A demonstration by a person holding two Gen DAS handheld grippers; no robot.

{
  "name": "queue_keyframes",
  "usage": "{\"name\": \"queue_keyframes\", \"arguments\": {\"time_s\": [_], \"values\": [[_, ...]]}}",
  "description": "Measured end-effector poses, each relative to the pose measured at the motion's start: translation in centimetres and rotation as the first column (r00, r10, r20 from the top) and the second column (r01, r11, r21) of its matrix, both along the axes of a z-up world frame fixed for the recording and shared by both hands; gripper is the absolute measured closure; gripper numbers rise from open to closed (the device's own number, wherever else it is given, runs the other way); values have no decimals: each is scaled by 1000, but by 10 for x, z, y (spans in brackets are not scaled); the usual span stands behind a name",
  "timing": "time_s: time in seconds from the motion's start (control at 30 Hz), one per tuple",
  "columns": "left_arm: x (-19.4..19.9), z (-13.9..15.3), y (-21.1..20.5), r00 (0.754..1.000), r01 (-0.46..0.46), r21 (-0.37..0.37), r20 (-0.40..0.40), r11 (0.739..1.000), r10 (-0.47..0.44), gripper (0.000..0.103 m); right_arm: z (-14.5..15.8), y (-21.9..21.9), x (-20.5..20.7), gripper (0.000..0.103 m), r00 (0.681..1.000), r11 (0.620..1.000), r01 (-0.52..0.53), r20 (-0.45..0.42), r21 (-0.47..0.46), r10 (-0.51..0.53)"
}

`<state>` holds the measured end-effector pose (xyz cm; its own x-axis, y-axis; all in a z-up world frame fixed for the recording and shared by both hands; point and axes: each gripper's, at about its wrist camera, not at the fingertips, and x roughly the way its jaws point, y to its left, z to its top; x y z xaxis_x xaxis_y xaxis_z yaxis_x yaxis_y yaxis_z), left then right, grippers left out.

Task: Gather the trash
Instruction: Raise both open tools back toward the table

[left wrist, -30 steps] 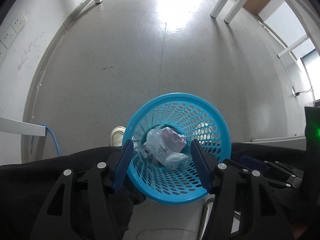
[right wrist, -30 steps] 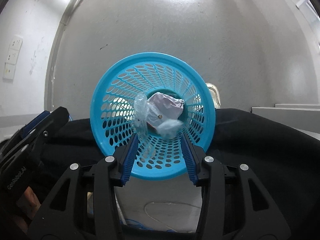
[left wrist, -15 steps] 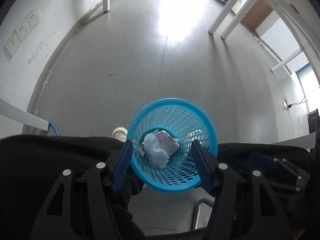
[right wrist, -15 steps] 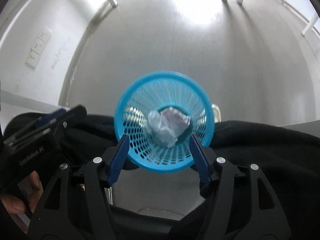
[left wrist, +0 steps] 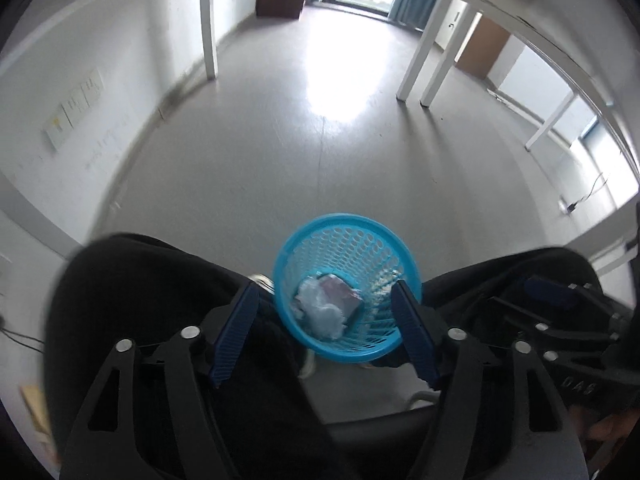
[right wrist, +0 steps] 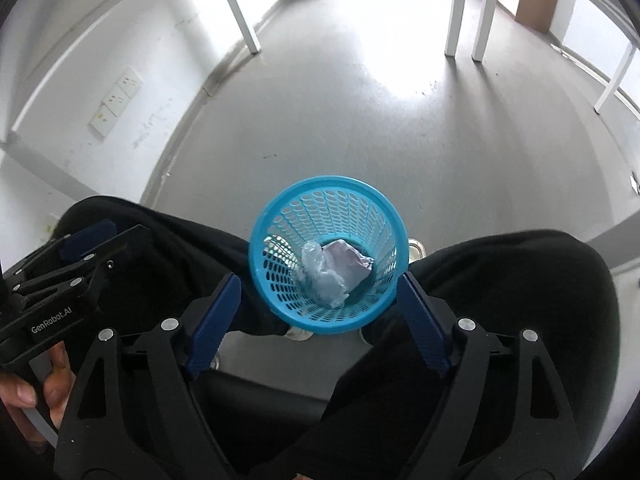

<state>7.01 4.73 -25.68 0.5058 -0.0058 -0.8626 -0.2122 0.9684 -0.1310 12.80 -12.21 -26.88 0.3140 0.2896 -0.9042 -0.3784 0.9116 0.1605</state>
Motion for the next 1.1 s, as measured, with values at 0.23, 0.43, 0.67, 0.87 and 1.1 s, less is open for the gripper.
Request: {"name": "queue_keyframes", "arguments": {"time_s": [0.23,0.43,0.67,0.87,1.1], "values": [[-38,45,2,994,25,7,111,1000,-25,24,42,-23,-40,22,996,999,-32,86,44,28],[-70,77,2,978,53,6,201,999,-54,7,77,-34,-70,17,980,996,-73,187,56,61],[-100,109,1,950,54,22,306,998,-58,6,117,-53,-101,12,955,989,-97,291,107,63],[-108,139,2,926,69,43,369,997,-80,6,162,-70,-109,9,926,982,-92,377,166,23],[-89,178,9,910,74,64,403,995,-94,6,213,-80,-95,9,882,971,-86,469,224,-30]]}}
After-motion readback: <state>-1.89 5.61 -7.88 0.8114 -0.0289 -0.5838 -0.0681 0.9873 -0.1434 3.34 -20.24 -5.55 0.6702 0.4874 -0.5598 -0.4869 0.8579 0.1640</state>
